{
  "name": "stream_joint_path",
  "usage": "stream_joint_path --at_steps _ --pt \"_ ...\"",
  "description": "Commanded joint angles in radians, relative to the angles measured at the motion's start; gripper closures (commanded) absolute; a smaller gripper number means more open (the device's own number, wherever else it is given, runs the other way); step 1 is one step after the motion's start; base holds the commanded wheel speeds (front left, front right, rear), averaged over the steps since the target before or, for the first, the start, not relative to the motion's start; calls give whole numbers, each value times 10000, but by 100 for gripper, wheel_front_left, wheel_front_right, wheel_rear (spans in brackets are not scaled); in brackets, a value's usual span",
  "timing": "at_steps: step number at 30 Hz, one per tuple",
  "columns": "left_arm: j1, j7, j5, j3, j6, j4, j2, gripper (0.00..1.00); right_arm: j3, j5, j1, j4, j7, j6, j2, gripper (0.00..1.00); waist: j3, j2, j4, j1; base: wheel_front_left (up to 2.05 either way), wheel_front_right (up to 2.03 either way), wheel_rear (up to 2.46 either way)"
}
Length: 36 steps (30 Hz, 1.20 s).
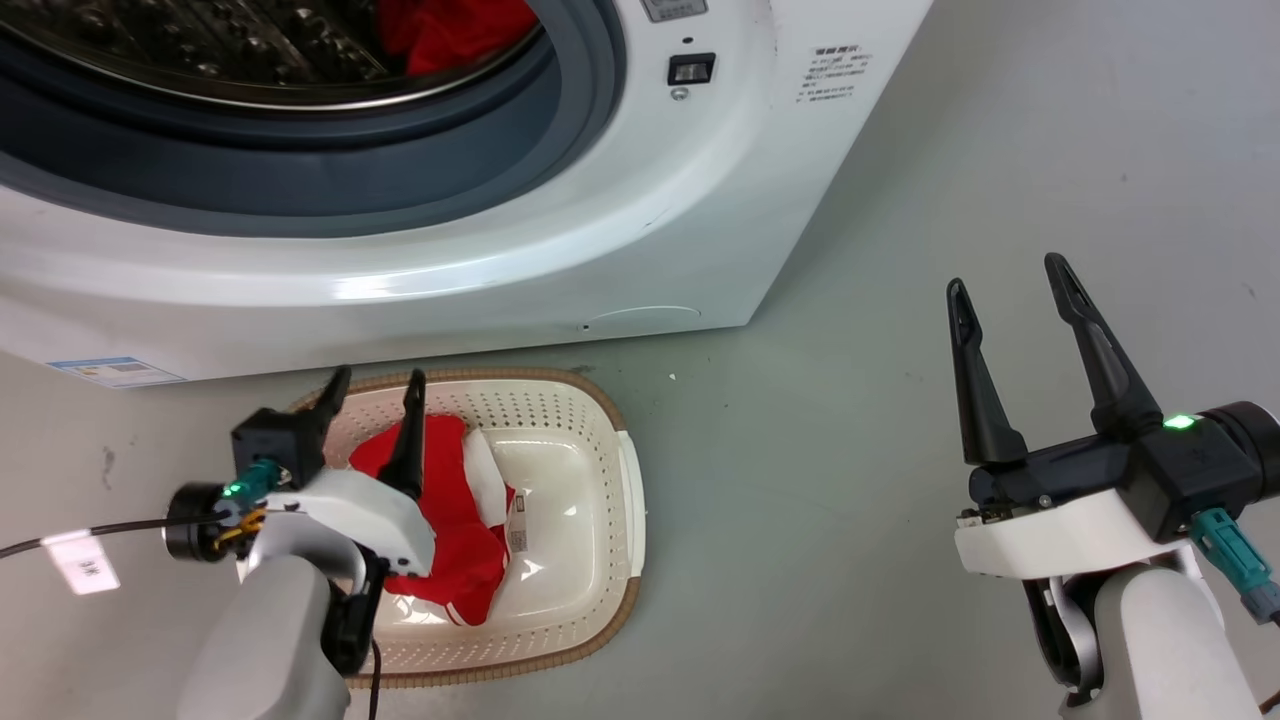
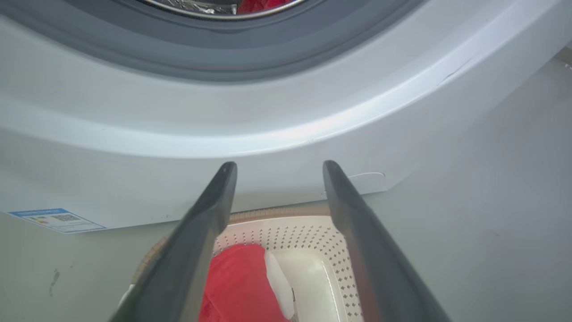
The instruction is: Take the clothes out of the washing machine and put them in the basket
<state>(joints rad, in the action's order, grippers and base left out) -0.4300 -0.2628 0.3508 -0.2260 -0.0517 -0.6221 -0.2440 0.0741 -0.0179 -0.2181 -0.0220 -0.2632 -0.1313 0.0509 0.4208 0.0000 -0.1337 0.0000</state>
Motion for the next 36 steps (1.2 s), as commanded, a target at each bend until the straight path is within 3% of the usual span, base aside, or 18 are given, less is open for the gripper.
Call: stream_joint_path --at_steps 1,7,16,24,36 --pt "86 -27 -79 128 22 244 3 0 -4 -17 95 28 -24 10 -13 0 -65 0 58 0 0 0 0" --pt "-204 -27 -624 816 -216 1804 -34 0 79 91 -48 -54 -24 10 -13 0 33 0 24 0 0 0 0" --pt "-2019 357 -746 1002 -545 2389 -865 0 162 467 -295 -160 -24 10 -15 0 773 0 -597 0 0 0 0" --pt "-4958 2885 -147 670 -751 1902 -2066 0 302 798 -538 -306 -24 9 -19 0 1796 0 -1268 0 0 0 0" --pt "-9738 6866 1472 -609 -787 -620 -3316 0 1074 1491 -952 -558 -24 10 -15 0 3454 0 -2451 0 0 0 0"
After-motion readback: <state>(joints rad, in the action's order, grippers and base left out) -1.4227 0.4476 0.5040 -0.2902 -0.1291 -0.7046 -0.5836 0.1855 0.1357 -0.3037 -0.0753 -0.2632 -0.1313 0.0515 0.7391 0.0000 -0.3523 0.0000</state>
